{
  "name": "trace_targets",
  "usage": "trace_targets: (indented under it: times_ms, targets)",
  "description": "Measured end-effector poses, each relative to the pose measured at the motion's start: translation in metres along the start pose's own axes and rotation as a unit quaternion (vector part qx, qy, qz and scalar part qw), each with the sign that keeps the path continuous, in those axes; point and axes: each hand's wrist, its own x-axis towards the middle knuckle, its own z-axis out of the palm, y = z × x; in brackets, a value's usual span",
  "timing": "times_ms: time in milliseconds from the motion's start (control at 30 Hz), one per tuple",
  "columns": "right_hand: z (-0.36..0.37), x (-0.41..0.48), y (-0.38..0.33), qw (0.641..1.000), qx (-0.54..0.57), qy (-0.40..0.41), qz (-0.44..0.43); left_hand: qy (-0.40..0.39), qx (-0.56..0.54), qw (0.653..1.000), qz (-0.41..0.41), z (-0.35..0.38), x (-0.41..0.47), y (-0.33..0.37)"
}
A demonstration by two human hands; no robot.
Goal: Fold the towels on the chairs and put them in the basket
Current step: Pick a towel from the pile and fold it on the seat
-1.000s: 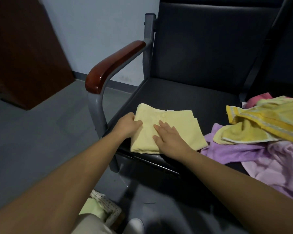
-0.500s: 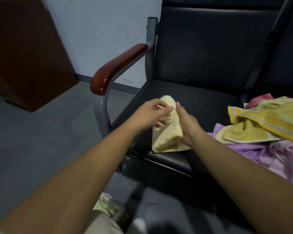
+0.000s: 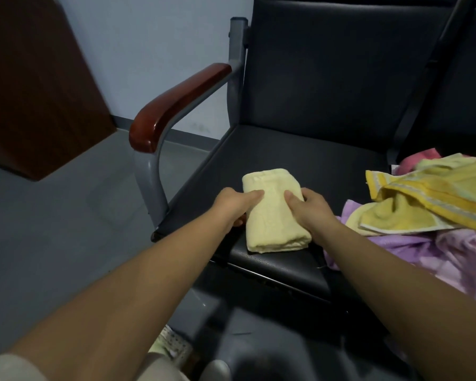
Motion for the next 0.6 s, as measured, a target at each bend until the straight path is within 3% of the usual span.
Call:
trace_targets:
  times_ms: [133, 267, 433, 533, 600]
  targets:
    - [0.008, -0.005, -0.004, 0.997, 0.076, -0.015, 0.018, -0.041, -0.097, 0.994, 0.01, -0.001, 0.002, 0.0]
    - [0.021, -0.013, -0.024, 0.98, 0.195, -0.029, -0.002, -0.112, -0.244, 0.962, 0.059, -0.021, -0.008, 0.007]
    - [0.034, -0.028, -0.069, 0.971, 0.227, -0.068, -0.03, -0.095, -0.346, 0.929, 0.093, -0.064, -0.036, 0.02]
    - [0.043, -0.044, -0.102, 0.955, 0.262, -0.138, -0.005, -0.094, -0.398, 0.905, 0.117, -0.097, -0.055, 0.018]
    - [0.053, -0.054, -0.122, 0.952, 0.25, -0.171, -0.032, -0.089, -0.426, 0.891, 0.134, -0.119, -0.066, 0.012]
